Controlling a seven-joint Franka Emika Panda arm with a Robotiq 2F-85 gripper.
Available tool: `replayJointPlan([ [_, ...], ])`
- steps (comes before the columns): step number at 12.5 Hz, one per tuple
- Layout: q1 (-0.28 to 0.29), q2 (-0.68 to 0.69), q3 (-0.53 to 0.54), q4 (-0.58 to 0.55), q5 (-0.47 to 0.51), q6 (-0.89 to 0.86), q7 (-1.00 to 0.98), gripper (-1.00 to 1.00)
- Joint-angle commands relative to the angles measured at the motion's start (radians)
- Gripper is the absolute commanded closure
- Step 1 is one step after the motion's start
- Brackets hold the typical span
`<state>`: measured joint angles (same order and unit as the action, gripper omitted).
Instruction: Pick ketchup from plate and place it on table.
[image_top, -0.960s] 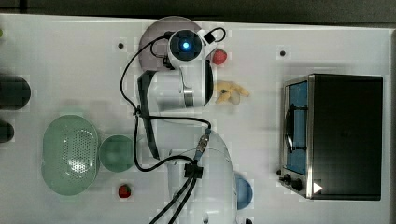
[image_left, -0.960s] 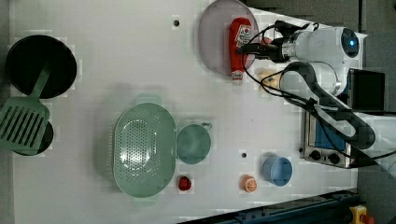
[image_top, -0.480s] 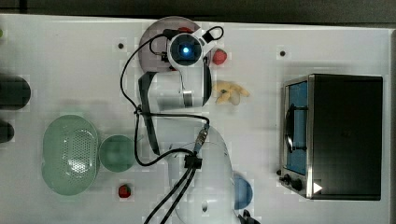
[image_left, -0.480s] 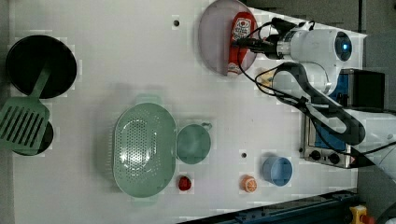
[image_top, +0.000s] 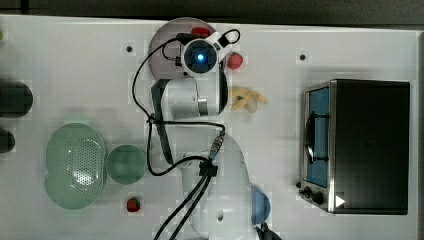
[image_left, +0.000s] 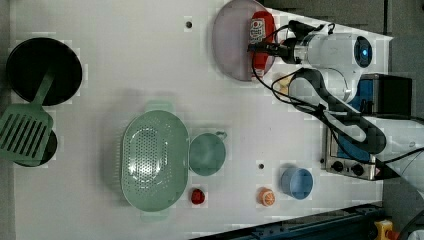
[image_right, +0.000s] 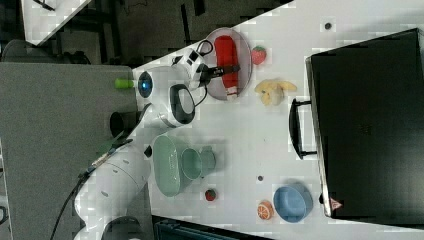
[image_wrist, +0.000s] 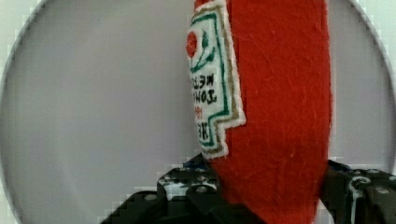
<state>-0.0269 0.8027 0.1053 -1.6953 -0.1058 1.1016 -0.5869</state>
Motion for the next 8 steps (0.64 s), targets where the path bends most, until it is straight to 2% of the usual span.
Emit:
replayJointPlan([
  [1, -0.012, -0.067, -0.004, -0.001, 0.013, 0.01, -0.028, -0.23],
  [5, -0.016, -0.233, -0.01, -0.037, 0.013, -0.138, -0.025, -0.23],
  [8, -0.022, -0.395, -0.01, -0.113, 0.015, -0.266, -0.018, -0.23],
])
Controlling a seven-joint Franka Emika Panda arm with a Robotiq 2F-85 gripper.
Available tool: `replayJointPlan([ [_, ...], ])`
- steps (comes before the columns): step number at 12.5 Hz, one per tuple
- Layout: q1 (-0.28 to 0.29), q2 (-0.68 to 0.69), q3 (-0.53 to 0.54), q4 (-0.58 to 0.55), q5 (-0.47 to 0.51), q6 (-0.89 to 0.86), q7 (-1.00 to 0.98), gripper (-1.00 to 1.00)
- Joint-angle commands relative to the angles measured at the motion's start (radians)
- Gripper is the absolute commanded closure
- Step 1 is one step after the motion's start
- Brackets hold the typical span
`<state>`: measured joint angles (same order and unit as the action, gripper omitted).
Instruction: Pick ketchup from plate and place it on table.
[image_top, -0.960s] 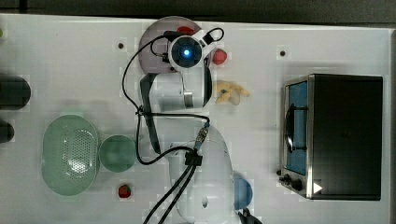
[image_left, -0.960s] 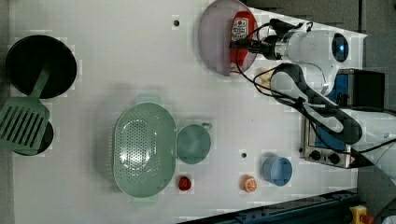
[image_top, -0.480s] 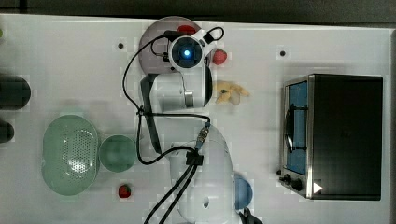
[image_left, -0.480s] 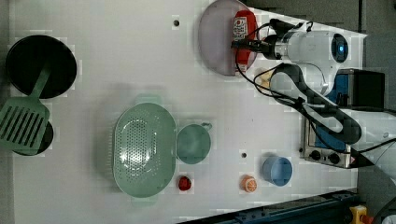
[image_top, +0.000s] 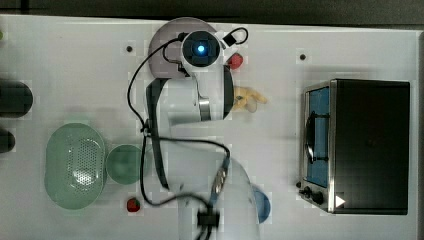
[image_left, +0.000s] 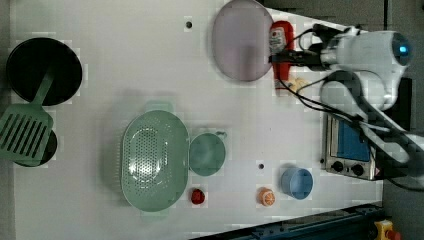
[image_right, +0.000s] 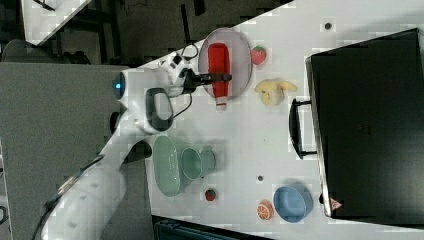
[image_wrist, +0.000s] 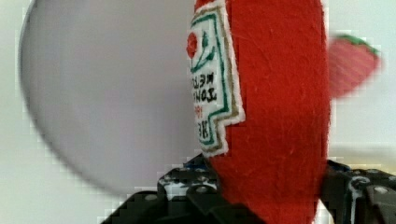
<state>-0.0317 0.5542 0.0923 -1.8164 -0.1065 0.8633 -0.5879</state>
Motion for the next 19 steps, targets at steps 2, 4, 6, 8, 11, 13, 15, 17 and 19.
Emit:
replayJointPlan([
  [2, -0.022, -0.246, 0.002, -0.052, 0.016, -0.081, 0.0, -0.23],
  [4, -0.031, -0.338, -0.001, -0.127, 0.018, -0.141, 0.005, -0.23],
  [6, -0.038, -0.413, -0.009, -0.219, 0.019, -0.172, 0.005, -0.23],
  [8, -0.045, -0.46, -0.017, -0.302, 0.023, -0.172, 0.007, -0.23],
  [11, -0.055, -0.474, -0.043, -0.4, 0.059, -0.17, 0.059, -0.23],
  [13, -0.06, -0.457, -0.055, -0.438, 0.082, -0.166, 0.122, -0.23],
  [15, -0.06, -0.422, -0.061, -0.454, 0.082, -0.136, 0.126, -0.23],
  [17, -0.061, -0.372, -0.064, -0.459, 0.083, -0.084, 0.126, -0.23],
  [19, -0.062, -0.328, -0.064, -0.462, 0.083, -0.033, 0.126, -0.31],
])
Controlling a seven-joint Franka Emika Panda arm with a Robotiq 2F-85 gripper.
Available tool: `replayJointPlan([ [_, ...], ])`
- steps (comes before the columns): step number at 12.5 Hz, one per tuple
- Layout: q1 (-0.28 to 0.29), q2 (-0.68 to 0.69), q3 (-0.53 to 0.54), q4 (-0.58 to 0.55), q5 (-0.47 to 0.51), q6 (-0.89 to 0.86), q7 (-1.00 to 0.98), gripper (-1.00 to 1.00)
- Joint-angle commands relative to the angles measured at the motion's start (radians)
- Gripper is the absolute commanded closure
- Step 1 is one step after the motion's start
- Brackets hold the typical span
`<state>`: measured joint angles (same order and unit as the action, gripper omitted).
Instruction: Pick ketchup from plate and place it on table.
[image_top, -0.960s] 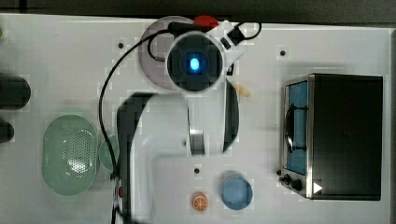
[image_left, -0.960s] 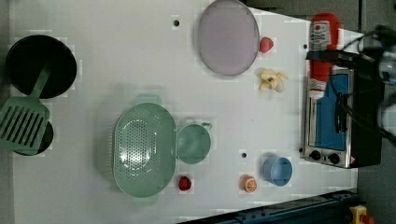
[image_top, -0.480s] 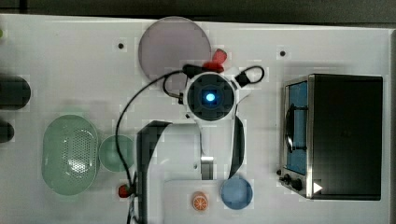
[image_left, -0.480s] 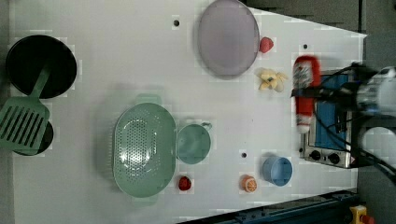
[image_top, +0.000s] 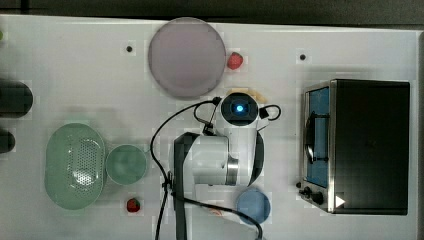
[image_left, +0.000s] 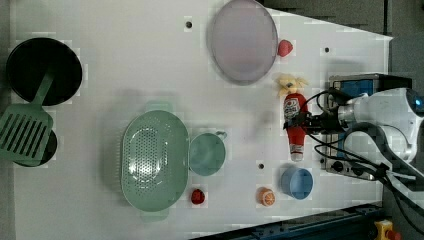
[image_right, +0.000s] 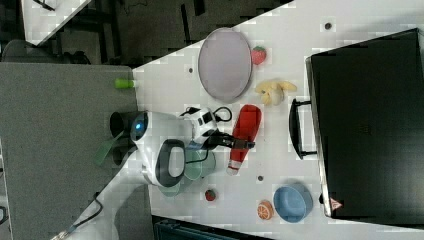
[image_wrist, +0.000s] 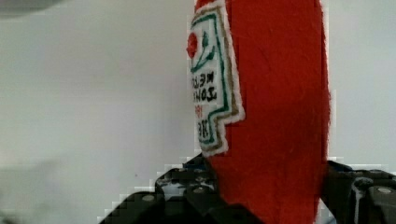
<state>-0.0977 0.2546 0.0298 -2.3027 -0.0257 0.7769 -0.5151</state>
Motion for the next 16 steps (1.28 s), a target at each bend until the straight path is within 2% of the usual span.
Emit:
replayJointPlan([
  [1, 0.004, -0.008, -0.002, 0.018, 0.002, 0.071, 0.053, -0.51],
  [3, 0.003, 0.018, -0.001, 0.01, 0.002, 0.115, 0.053, -0.96],
  [4, 0.004, 0.016, 0.0, 0.012, 0.002, 0.147, 0.054, -1.0],
  [8, 0.002, -0.056, -0.003, 0.018, 0.004, 0.127, 0.115, -1.0],
  [11, -0.005, -0.162, -0.004, 0.055, 0.005, 0.017, 0.367, -1.0],
  [13, -0.005, -0.234, -0.002, 0.115, 0.005, -0.114, 0.477, -1.0],
  [16, -0.006, -0.309, -0.004, 0.247, 0.005, -0.399, 0.53, -1.0],
])
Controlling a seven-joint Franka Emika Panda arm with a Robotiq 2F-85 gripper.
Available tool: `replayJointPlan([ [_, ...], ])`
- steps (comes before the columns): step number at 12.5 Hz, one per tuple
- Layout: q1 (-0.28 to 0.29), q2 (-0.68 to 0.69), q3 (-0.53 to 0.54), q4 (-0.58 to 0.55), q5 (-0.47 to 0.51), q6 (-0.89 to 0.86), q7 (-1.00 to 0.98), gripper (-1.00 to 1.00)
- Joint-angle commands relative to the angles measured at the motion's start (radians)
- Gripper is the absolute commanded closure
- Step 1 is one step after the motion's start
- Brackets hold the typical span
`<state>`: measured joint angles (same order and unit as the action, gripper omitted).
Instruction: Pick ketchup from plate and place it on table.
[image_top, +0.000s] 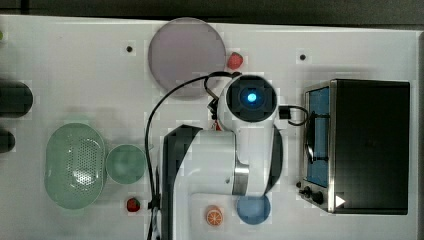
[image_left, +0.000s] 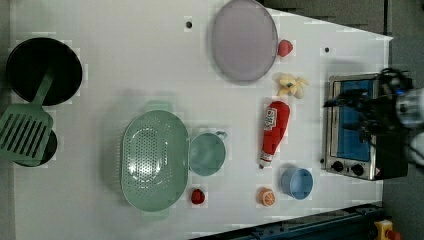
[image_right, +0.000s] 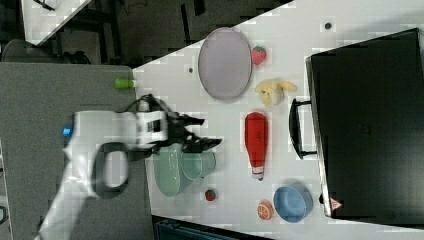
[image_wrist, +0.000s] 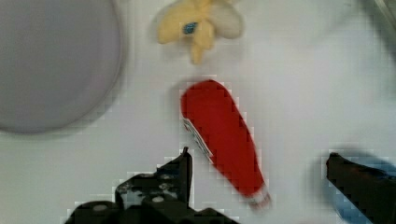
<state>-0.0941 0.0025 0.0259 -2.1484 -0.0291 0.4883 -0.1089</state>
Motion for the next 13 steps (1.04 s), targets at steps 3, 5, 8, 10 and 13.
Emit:
replayJointPlan([
  [3, -0.009, -0.071, 0.004, 0.248, 0.01, -0.239, 0.124, -1.0],
  [5, -0.006, -0.065, 0.01, 0.313, 0.012, -0.289, 0.124, -1.0],
  [8, -0.002, -0.065, 0.017, 0.369, 0.012, -0.411, 0.118, -1.0],
  [10, 0.001, -0.066, 0.019, 0.377, 0.012, -0.452, 0.117, -1.0],
  [13, 0.001, -0.065, 0.019, 0.372, 0.012, -0.447, 0.117, -1.0],
])
